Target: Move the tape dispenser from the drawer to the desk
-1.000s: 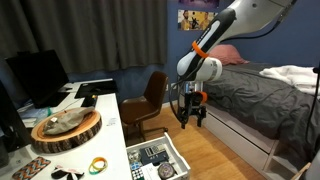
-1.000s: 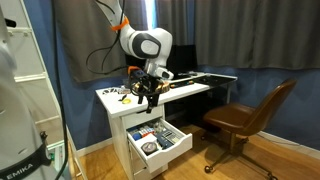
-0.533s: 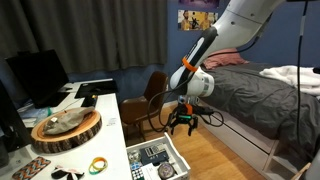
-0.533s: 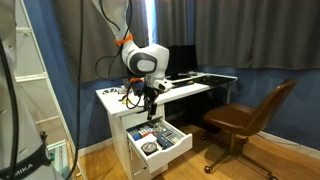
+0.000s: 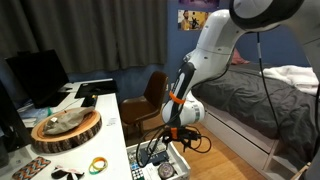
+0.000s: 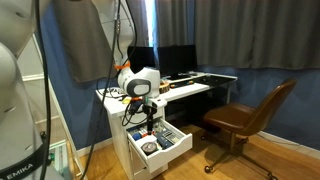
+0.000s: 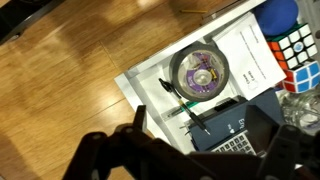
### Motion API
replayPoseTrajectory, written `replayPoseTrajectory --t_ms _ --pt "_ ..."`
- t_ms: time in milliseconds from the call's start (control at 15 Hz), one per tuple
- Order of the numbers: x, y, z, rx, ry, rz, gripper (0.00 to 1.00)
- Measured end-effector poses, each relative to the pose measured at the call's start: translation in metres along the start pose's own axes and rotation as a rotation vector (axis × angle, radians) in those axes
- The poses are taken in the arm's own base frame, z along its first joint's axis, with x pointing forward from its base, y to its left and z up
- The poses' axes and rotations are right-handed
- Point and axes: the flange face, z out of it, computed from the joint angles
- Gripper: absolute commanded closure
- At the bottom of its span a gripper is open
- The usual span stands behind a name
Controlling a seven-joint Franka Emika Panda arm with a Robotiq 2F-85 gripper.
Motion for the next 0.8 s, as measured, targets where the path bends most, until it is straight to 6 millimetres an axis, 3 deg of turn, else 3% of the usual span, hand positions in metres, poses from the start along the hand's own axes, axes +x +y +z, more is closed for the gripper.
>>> replayPoseTrajectory --t_ms 200,400,800 --pt "0.0 -0.008 0.036 -0.058 0.034 0.042 0.0" --pt "-0.001 -0.02 0.058 -0.089 0.051 0.023 0.0" --pt "0.004 -0.022 0.06 -0.088 0.059 0.023 0.0"
